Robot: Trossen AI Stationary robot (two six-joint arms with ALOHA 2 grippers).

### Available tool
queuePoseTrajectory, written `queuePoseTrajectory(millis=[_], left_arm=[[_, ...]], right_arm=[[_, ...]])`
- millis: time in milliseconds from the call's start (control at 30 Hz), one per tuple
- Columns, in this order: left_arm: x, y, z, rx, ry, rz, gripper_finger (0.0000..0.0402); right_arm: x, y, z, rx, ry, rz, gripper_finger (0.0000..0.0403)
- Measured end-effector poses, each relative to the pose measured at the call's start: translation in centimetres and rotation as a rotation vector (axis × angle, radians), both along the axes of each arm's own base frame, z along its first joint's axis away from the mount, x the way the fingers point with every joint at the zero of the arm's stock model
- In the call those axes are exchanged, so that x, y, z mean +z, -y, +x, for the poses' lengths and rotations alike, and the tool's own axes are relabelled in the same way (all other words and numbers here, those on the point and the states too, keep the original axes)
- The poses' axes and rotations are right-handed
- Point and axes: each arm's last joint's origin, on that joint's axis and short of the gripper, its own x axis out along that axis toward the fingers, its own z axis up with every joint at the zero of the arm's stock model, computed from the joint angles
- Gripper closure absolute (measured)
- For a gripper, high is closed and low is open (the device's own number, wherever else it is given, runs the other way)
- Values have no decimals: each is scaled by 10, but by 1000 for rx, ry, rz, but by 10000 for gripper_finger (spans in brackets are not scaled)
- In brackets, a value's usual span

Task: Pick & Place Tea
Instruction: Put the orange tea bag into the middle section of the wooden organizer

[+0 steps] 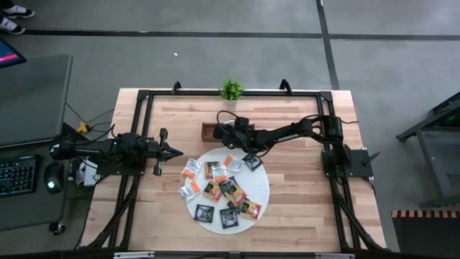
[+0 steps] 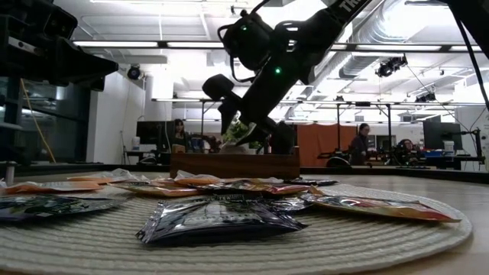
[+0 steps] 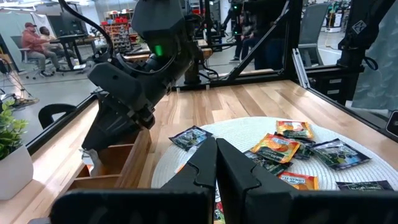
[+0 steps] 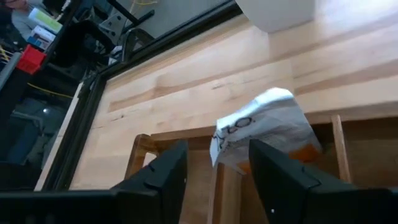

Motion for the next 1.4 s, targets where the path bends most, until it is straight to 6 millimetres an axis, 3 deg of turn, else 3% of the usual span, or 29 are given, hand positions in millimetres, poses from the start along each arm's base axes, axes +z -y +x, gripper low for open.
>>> queuePoseTrajectory(millis=[400,567,700,900,1167,1400], left_arm=[[0,0,0,0,0,0,401],[0,0,0,0,0,0,401],[0,0,0,0,0,0,401],[0,0,0,0,0,0,401],[0,0,0,0,0,0,401],[0,0,0,0,0,0,401]], right_arm=[[20,5,1,63,-58,-115,210],[41,0,-3,157,-142,-191,210],[62,-11,-13,311,-278,-273,210],[83,-43,-36,664,-542,-367,210],[77,-91,-64,1151,-863,-445,210],[51,-109,-71,1308,-846,-403,210]])
